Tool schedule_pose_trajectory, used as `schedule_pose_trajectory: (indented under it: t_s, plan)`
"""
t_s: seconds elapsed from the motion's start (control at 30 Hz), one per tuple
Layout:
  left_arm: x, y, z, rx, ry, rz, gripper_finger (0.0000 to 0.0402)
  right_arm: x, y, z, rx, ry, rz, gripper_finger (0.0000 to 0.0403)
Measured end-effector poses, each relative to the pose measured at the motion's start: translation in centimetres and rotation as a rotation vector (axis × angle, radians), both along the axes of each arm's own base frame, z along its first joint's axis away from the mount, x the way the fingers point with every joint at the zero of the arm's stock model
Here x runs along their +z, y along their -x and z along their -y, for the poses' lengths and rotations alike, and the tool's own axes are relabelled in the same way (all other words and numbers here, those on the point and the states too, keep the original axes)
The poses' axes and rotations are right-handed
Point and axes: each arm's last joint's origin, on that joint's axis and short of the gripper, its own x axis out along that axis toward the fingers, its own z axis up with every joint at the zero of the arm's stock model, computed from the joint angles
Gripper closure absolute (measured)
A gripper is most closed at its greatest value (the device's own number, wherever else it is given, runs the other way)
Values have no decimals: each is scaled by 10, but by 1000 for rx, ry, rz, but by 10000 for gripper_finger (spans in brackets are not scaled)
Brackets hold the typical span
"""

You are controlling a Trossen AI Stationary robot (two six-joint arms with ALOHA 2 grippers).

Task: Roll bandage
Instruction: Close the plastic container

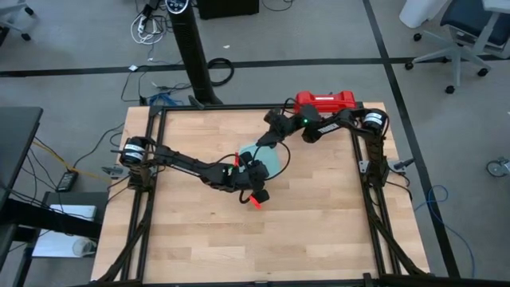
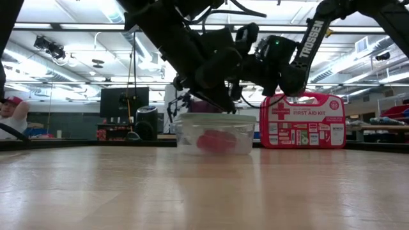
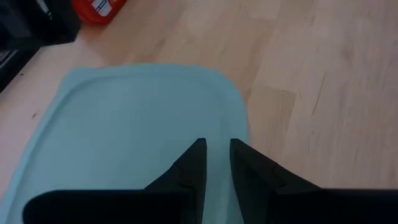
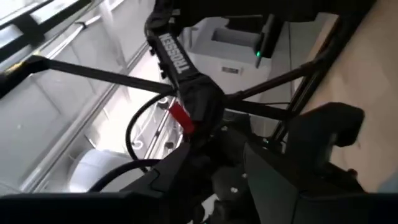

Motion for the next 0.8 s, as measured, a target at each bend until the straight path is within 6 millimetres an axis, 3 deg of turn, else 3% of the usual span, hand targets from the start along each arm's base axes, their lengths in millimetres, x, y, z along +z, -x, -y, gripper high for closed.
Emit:
schedule_pose_trajectory:
  t_s: [0.17, 0.27, 0.33, 0.47, 0.6, 0.8]
  plan:
    - [0, 0, 0, 3, -1, 0, 325, -6, -8, -6, 19, 40, -36, 253]
    - [1, -1, 0, 5, -2, 10, 325, -43, -14, -7, 29, 49, -225, 253]
    - [2, -1, 0, 5, -4, 14, 325, -51, -14, -8, 50, 80, -246, 253]
    - [2, -1, 0, 6, -5, 20, 325, -36, -13, -9, 50, 68, -138, 253]
    - [2, -1, 0, 3, -1, 20, 325, -7, -10, -10, 66, 43, 4, 253]
    - [2, -1, 0, 4, 3, 18, 325, -2, -12, -9, 62, 30, 5, 253]
